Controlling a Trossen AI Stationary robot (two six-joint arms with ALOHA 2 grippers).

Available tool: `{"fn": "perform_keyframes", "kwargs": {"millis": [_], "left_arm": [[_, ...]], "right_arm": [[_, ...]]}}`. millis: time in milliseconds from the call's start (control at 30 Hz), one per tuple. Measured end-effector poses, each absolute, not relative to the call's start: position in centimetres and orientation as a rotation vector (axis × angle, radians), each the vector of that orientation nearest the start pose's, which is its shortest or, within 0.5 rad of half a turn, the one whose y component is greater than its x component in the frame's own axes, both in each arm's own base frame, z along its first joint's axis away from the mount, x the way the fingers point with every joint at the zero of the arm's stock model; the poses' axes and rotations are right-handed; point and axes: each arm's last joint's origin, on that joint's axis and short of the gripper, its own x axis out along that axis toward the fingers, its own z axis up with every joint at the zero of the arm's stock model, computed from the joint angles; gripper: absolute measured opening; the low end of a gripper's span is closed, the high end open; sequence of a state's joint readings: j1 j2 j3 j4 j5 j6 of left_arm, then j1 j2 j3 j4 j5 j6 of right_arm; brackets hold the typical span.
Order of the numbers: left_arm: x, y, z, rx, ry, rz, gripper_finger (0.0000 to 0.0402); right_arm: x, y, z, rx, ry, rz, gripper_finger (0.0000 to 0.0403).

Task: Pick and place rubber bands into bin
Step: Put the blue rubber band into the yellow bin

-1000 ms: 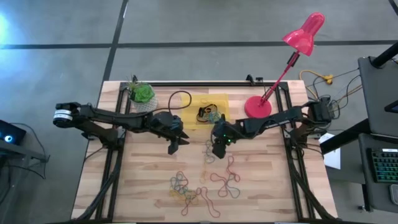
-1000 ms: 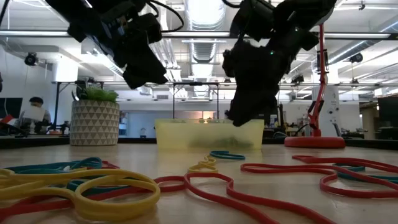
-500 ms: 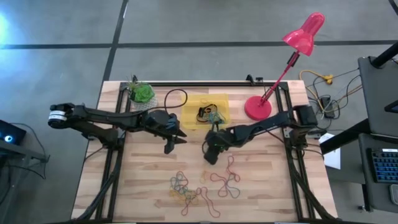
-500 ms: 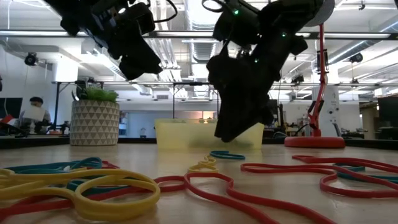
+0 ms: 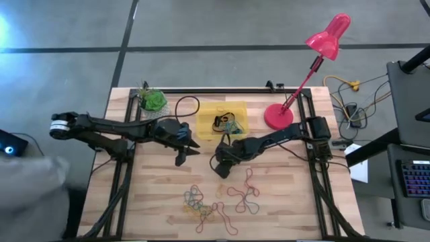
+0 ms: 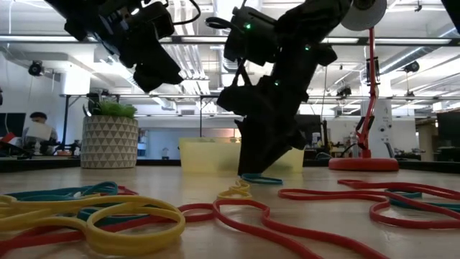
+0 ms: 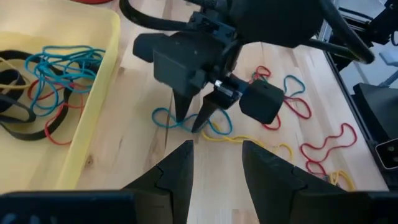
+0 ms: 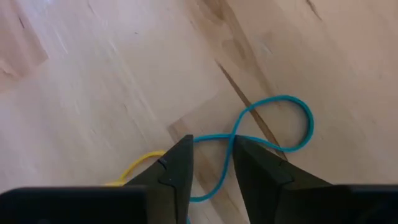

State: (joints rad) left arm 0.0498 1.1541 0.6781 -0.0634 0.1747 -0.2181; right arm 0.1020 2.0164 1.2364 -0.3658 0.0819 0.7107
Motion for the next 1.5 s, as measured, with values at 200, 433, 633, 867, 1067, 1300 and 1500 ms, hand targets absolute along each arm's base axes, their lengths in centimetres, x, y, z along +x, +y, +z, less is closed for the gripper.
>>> {"fn": "perform_keyframes", "kwargs": {"millis": [200,433,633,867,1067,1300,1500], "left_arm": [[23.5,0.7,23.5,-0.284,0.544,-0.057,0.0121],[23.5,0.7,23.7,-0.282,0.53,-0.044,0.0121],[23.6,0.8,23.9,-0.282,0.5,-0.037,0.0121],[23.7,0.8,24.0,-0.282,0.484,-0.039,0.0121],[23.7,0.8,24.0,-0.281,0.482,-0.031,0.0121],[23.7,0.8,24.0,-0.277,0.481,-0.015,0.0121],[23.7,0.8,24.0,-0.276,0.48,-0.013,0.0121]], "right_arm": [[38.7,3.8,12.2,0.526,1.127,-0.405,0.0111],[37.9,3.7,12.0,0.516,1.201,-0.445,0.0081],[38.0,3.8,12.1,0.498,1.206,-0.433,0.0065],[37.9,3.8,11.8,0.478,1.219,-0.421,0.0058],[37.8,4.1,11.9,0.449,1.232,-0.417,0.0012],[37.8,4.3,13.6,0.413,1.209,-0.375,0.0008],[37.5,4.2,17.6,0.378,1.092,-0.325,0.0008]]}}
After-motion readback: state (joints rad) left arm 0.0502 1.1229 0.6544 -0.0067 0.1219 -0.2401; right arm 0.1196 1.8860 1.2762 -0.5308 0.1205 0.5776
